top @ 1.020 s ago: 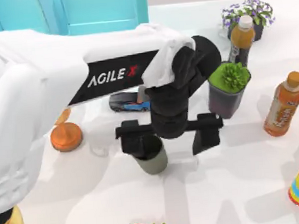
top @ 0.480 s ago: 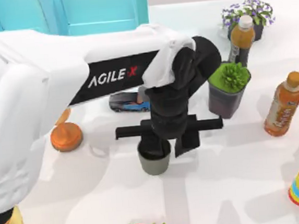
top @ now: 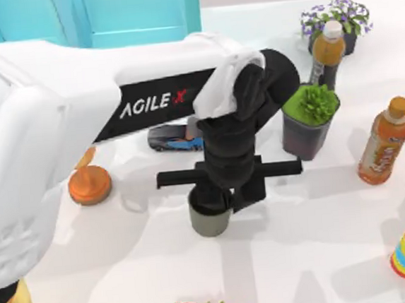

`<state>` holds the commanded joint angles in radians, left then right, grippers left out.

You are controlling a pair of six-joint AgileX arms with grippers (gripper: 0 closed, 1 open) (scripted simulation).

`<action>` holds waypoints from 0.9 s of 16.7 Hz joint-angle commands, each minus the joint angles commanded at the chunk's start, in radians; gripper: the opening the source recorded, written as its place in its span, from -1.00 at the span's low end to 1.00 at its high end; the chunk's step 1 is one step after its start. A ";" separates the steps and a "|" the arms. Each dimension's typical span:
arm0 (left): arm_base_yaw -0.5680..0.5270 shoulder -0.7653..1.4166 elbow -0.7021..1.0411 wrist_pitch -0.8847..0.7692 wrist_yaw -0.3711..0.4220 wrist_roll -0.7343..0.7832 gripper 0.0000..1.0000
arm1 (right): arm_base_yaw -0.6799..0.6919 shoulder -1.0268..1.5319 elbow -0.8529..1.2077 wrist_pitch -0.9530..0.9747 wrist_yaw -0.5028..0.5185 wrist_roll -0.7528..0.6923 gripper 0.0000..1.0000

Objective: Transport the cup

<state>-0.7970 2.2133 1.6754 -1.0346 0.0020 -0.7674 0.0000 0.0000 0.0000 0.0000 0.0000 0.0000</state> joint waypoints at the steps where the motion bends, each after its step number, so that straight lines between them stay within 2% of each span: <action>1: 0.000 0.000 0.000 0.000 0.000 0.000 -1.00 | 0.000 0.000 0.000 0.000 0.000 0.000 1.00; 7: 0.059 -0.105 -0.057 -0.002 0.022 0.071 -1.00 | 0.000 0.000 0.000 0.000 0.000 0.000 1.00; 11: 0.184 -0.293 -0.183 -0.039 0.050 0.220 -1.00 | 0.000 0.000 0.000 0.000 0.000 0.000 1.00; 15: 0.359 -0.452 -0.334 -0.110 0.059 0.410 -1.00 | 0.000 0.000 0.000 0.000 0.000 0.000 1.00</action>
<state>-0.4376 1.7609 1.3409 -1.1442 0.0609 -0.3570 0.0000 0.0000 0.0000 0.0000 0.0000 0.0000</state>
